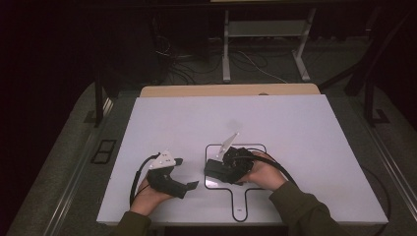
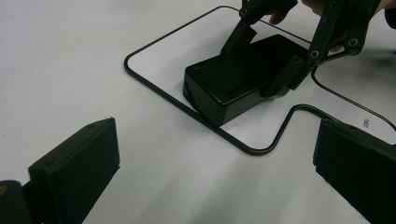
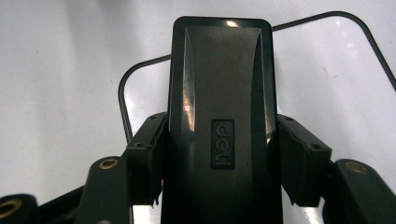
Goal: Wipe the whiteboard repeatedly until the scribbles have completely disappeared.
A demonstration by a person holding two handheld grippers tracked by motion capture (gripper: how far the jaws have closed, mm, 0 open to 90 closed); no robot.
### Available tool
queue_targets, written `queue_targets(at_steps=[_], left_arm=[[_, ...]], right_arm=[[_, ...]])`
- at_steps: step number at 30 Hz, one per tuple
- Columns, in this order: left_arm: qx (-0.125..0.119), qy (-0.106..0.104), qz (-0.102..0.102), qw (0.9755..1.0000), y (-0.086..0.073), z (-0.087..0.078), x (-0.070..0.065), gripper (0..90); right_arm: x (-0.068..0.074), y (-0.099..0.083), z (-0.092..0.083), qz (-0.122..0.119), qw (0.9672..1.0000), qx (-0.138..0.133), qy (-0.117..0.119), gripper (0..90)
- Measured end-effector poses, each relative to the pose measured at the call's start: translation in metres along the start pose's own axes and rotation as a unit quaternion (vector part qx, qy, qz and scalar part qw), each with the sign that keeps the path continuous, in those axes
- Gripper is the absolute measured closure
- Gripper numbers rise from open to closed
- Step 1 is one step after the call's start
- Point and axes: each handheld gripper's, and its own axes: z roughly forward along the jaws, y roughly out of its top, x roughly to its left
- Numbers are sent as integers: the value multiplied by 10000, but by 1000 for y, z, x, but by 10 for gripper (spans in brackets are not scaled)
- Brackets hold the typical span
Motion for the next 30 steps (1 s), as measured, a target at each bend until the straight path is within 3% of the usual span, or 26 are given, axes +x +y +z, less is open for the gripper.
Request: queue_targets(at_steps=[5, 18, 30], left_arm=[[5, 4, 19, 10000, 0, 0, 1, 0], [3, 0, -7, 10000, 0, 0, 0, 0], [2, 3, -14, 10000, 0, 0, 0, 0]], right_arm=[[2, 1, 1, -100, 9999, -8, -40, 386], [-3, -2, 0, -49, 9998, -1, -187, 386], [-22, -10, -6, 290, 9986, 5, -438, 386]])
